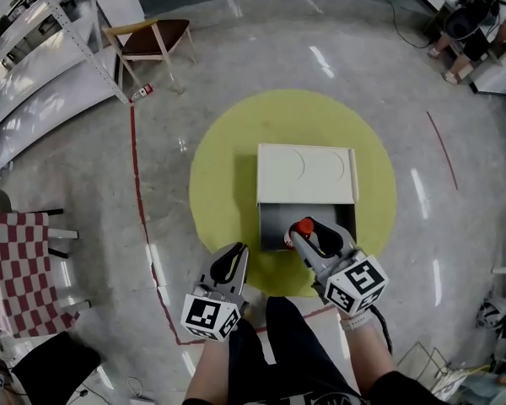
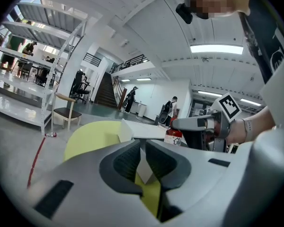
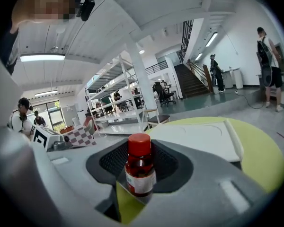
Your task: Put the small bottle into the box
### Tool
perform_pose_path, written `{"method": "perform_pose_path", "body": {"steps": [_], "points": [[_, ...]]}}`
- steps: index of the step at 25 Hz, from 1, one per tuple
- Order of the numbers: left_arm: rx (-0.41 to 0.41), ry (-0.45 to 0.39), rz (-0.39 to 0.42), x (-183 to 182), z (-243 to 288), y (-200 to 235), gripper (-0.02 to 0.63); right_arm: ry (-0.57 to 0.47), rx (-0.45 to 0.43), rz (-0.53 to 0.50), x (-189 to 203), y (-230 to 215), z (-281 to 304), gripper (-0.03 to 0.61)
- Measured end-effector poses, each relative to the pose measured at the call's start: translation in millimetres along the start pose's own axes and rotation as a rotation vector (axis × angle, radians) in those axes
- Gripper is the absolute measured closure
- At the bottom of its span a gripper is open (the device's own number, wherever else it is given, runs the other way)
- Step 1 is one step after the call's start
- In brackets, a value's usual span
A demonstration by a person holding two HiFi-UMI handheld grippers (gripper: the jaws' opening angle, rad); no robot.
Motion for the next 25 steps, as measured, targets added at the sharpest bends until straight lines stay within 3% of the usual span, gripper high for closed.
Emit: {"method": "perform_pose_path", "body": {"steps": [12,25], "points": [[-0.017,0.011,-0.019,12,-2,3,0.577,0.227,-0.038,-0.247,23,10,27,0.43],[-0.026,0.016,-0.034,16,-6,4,0.577,0.298,-0.131,-0.34,28,23,35,0.431]]}}
Point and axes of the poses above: the fingertips, and each gripper's own axes: z forward along the fingers, y to its left, x out of its underside, the point moved 6 cm from there along -z, backward along the fingers, and after that the axes turned 2 degrees about -y, right-handed, at the moved point
